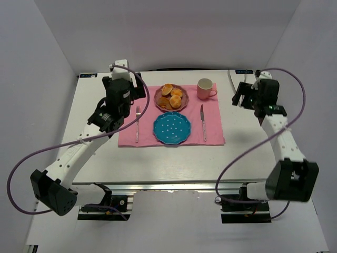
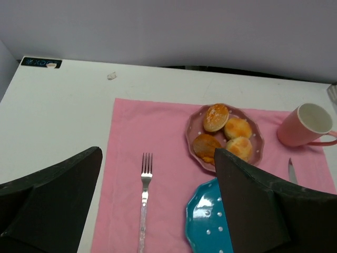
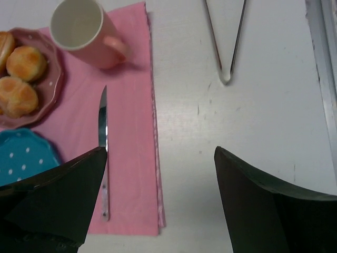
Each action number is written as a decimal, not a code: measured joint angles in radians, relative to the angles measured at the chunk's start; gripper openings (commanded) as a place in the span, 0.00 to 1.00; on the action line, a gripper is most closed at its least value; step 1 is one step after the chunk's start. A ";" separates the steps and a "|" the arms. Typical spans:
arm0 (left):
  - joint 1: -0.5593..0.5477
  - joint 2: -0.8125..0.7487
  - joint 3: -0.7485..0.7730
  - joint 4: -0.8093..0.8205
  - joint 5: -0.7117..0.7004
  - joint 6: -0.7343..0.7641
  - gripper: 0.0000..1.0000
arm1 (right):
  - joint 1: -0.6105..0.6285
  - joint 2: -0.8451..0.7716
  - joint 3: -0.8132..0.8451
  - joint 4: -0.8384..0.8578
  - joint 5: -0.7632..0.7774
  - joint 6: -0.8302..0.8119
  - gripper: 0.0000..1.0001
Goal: Place the bread
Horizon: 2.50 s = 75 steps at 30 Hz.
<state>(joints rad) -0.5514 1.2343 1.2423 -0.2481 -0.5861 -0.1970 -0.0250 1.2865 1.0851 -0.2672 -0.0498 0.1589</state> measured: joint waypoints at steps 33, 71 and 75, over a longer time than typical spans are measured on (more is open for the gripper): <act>0.016 0.148 0.061 0.009 0.180 0.053 0.98 | -0.083 1.080 0.897 0.008 -0.014 -0.264 0.89; 0.016 0.148 0.036 0.016 0.134 0.077 0.98 | -0.085 1.239 1.079 -0.102 0.024 -0.212 0.72; 0.016 0.148 0.026 0.014 0.130 0.077 0.98 | -0.085 1.239 1.079 -0.105 0.024 -0.211 0.70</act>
<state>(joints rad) -0.5350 1.3823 1.2682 -0.2340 -0.4564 -0.1196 -0.1104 2.5259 2.1639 -0.3721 -0.0257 -0.0525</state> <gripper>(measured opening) 0.983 0.704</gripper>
